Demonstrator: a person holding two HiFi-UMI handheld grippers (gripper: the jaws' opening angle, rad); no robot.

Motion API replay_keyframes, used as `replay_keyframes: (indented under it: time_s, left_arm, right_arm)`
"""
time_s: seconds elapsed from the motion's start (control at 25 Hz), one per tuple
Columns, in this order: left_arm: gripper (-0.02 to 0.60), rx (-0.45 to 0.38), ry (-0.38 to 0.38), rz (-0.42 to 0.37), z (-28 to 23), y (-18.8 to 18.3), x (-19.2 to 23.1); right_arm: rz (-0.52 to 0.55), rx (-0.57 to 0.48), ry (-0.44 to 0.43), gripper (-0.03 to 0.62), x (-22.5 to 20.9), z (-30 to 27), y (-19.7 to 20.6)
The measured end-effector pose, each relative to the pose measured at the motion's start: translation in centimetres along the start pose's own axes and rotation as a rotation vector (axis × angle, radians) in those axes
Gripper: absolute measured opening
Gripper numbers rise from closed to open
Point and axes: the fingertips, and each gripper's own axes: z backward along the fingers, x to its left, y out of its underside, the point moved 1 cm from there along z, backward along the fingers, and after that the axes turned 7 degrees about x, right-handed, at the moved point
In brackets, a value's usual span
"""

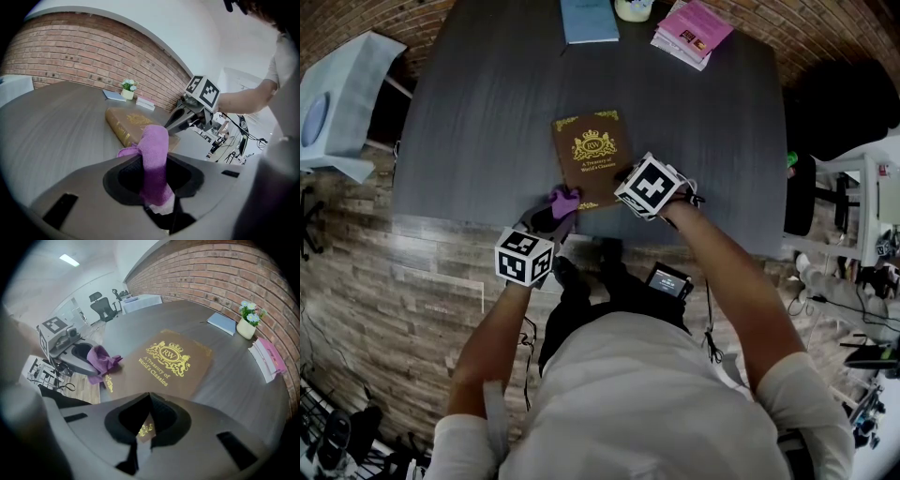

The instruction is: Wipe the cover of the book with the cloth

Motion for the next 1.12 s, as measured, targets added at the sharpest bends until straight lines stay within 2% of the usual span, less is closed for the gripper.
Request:
replay_keyframes:
  time_s: [0.4, 0.52, 0.64, 0.72, 0.88, 0.92, 0.96, 1.0, 1.04, 1.12]
  left_arm:
    - [0.121, 0.023, 0.056, -0.014, 0.8, 1.3, -1.8]
    - [0.121, 0.038, 0.109, -0.020, 1.2, 2.0, -3.1]
    - [0.121, 0.046, 0.193, -0.026, 1.5, 2.4, -5.1]
    - [0.121, 0.024, 0.245, -0.016, 1.9, 2.0, -6.4]
    - [0.122, -0.075, 0.315, 0.047, 3.2, -0.6, -7.3]
    - [0.123, -0.101, 0.327, 0.066, 3.5, -1.4, -7.2]
    - [0.123, -0.126, 0.334, 0.084, 3.9, -2.1, -6.9]
    - [0.123, -0.147, 0.336, 0.100, 4.1, -2.8, -6.5]
    - [0.123, -0.165, 0.332, 0.112, 4.4, -3.4, -6.1]
    - [0.123, -0.196, 0.318, 0.137, 4.7, -4.3, -5.1]
  right_arm:
    - [-0.002, 0.001, 0.003, 0.015, 0.0, 0.1, 0.0]
    - [0.003, 0.001, 0.007, 0.015, 0.1, 0.1, 0.0]
    - [0.011, -0.002, 0.011, 0.015, 0.1, 0.1, 0.1]
    - [0.018, -0.005, 0.005, 0.015, 0.1, 0.1, 0.1]
    - [0.083, -0.056, -0.002, 0.019, 0.7, 0.9, 0.1]
    - [0.100, -0.089, -0.010, 0.028, 1.0, 1.3, 0.0]
    - [0.109, -0.129, -0.030, 0.091, 1.4, 1.8, -0.2]
    - [0.113, -0.171, -0.063, 0.185, 2.1, 2.3, -0.4]
    - [0.116, -0.213, -0.103, 0.222, 2.8, 2.9, -0.6]
    - [0.122, -0.291, -0.182, 0.253, 4.2, 4.2, -1.1]
